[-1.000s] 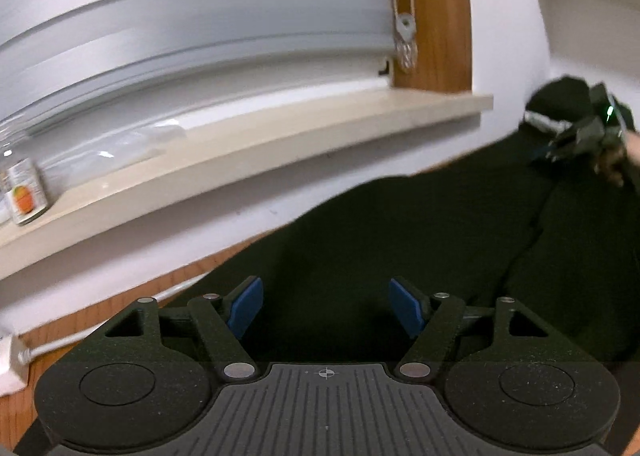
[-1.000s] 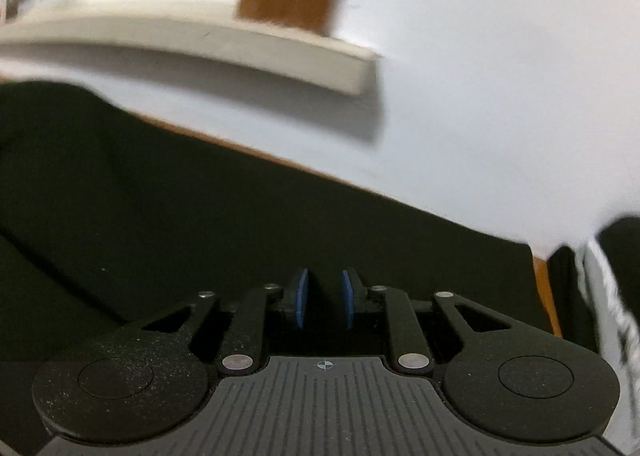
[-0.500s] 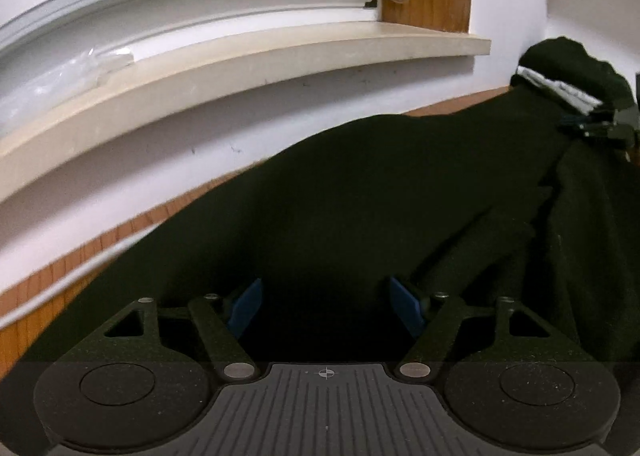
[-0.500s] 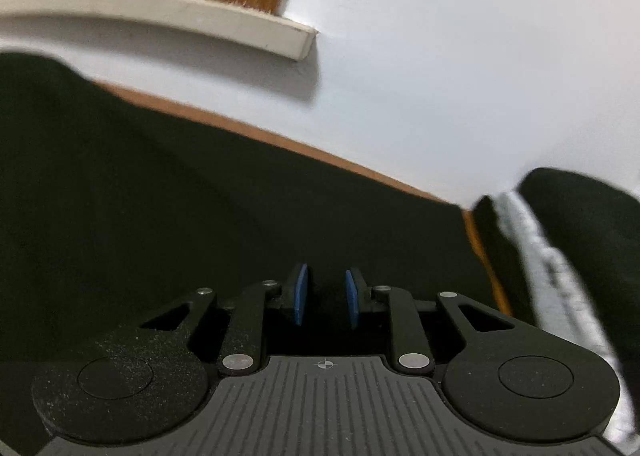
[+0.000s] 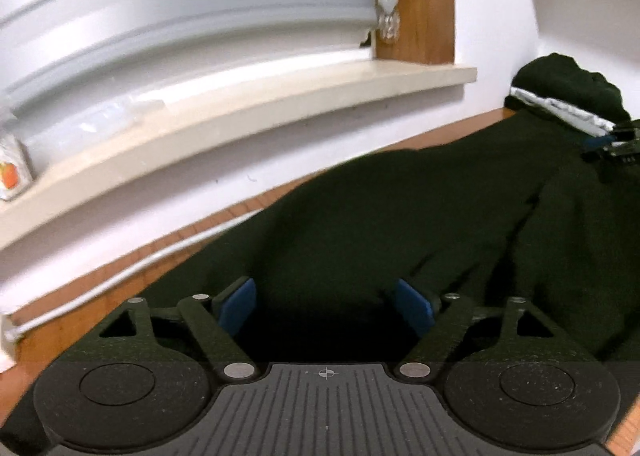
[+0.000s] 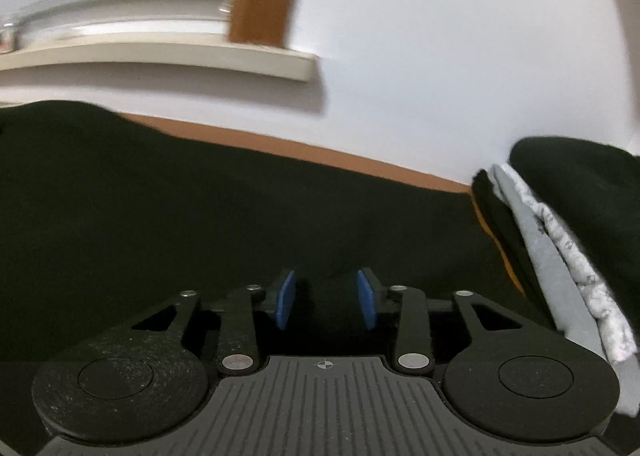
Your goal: Fold clothes
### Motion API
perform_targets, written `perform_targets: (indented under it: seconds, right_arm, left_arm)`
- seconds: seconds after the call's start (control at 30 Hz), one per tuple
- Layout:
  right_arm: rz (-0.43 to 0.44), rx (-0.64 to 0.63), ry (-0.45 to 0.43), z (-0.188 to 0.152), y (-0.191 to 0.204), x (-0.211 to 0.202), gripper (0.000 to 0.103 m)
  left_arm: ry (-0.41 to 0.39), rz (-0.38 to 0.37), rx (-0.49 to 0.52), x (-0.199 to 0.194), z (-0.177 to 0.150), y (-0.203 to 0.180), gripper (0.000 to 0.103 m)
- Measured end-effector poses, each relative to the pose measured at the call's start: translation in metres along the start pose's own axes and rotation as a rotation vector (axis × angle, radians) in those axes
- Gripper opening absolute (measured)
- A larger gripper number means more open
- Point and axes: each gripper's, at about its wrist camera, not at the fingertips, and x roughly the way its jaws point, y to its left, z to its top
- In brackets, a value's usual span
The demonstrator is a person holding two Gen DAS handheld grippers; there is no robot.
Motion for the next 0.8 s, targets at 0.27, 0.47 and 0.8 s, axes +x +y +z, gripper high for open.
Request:
perform_targets:
  seconds: [0.27,0.47,0.8]
  right_arm:
    - [0.146,-0.092,0.028,-0.020,0.058,-0.062,0.047]
    - [0.243,-0.216,0.045,-0.021,0.106,-0.098,0.051]
    - [0.330,-0.341,0.043,-0.031,0.167,-0.115,0.059]
  left_arm:
    - [-0.006,0.055,0.050,-0.073,-0.038,-0.019,0.085]
    - [0.007,0.111,0.099,-0.109,-0.071,-0.025,0.087]
    - [0.033,0.071,0.203,-0.121,-0.089,-0.049,0.088]
